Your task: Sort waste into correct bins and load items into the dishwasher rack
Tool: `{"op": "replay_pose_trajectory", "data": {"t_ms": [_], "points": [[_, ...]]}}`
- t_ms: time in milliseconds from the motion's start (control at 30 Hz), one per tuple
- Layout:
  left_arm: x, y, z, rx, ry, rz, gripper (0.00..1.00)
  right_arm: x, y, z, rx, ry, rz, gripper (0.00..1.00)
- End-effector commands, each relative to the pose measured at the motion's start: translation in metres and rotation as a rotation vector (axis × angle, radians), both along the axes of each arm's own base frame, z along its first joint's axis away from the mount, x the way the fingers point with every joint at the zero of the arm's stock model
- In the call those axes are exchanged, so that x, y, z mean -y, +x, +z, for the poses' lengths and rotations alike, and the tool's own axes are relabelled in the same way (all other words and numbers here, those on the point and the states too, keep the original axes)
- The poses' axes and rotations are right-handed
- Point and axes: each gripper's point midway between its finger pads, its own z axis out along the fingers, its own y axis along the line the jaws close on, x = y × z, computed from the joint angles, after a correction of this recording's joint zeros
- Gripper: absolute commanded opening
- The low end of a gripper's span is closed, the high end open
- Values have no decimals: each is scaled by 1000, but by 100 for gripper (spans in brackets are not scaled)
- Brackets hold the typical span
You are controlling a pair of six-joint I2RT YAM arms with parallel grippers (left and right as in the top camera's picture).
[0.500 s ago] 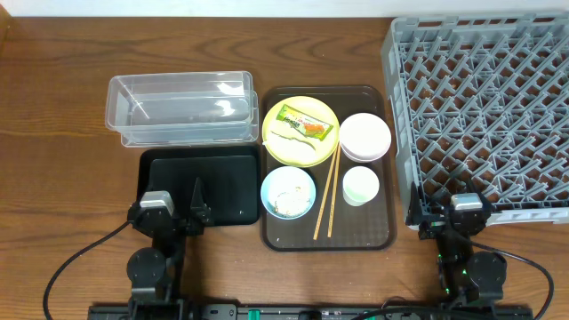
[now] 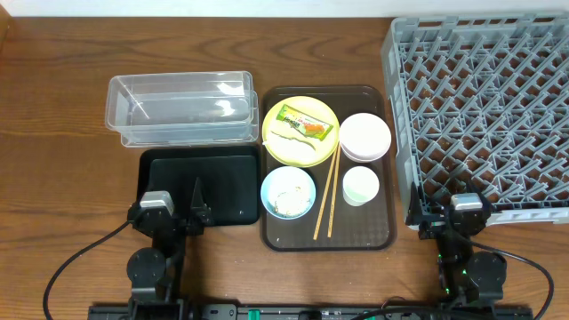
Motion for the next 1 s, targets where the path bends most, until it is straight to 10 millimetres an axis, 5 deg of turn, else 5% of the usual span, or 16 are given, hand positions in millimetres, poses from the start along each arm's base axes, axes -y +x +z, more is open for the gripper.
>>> {"op": "replay_pose_trajectory", "data": {"t_ms": [0, 967], "points": [[1, -1, -14, -47, 14, -10, 96, -1, 0, -1, 0, -10, 3, 99], [0, -1, -14, -48, -14, -2, 96, -1, 0, 0, -2, 47, -2, 99]]}}
